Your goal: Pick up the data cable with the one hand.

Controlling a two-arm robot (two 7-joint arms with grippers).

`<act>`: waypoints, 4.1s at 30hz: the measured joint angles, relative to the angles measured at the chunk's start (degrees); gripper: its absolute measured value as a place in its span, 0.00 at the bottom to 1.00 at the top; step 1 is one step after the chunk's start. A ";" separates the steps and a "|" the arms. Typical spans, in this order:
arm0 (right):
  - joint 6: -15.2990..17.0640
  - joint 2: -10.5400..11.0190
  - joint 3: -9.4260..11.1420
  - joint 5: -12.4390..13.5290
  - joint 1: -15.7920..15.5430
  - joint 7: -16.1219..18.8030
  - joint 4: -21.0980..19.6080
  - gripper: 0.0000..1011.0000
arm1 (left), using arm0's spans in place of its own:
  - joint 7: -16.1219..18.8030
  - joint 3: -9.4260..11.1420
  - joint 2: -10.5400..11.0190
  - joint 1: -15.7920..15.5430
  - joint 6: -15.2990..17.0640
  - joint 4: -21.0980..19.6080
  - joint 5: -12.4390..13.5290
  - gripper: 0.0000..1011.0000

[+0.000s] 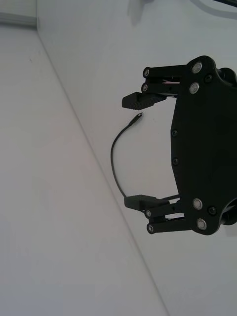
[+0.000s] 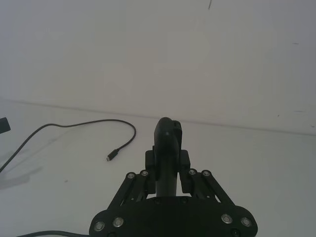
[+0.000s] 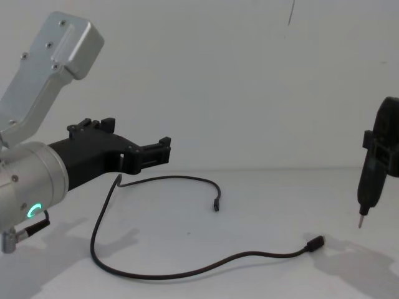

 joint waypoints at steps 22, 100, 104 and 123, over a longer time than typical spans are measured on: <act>0.00 0.00 0.00 0.00 0.00 0.00 0.00 0.26 | -4.16 0.37 0.75 -0.88 0.04 0.37 -1.18 0.99; 0.00 0.00 0.00 0.00 0.00 0.00 0.00 0.26 | -45.28 15.80 6.48 -24.46 16.94 14.96 -8.12 0.99; 0.00 0.00 0.00 0.00 0.00 0.00 0.00 0.26 | -44.63 16.31 6.25 -24.64 17.43 14.99 -7.78 0.99; 0.00 0.00 0.00 0.00 0.00 0.00 0.00 0.26 | -43.28 18.46 4.92 -25.34 18.11 17.13 -7.32 0.99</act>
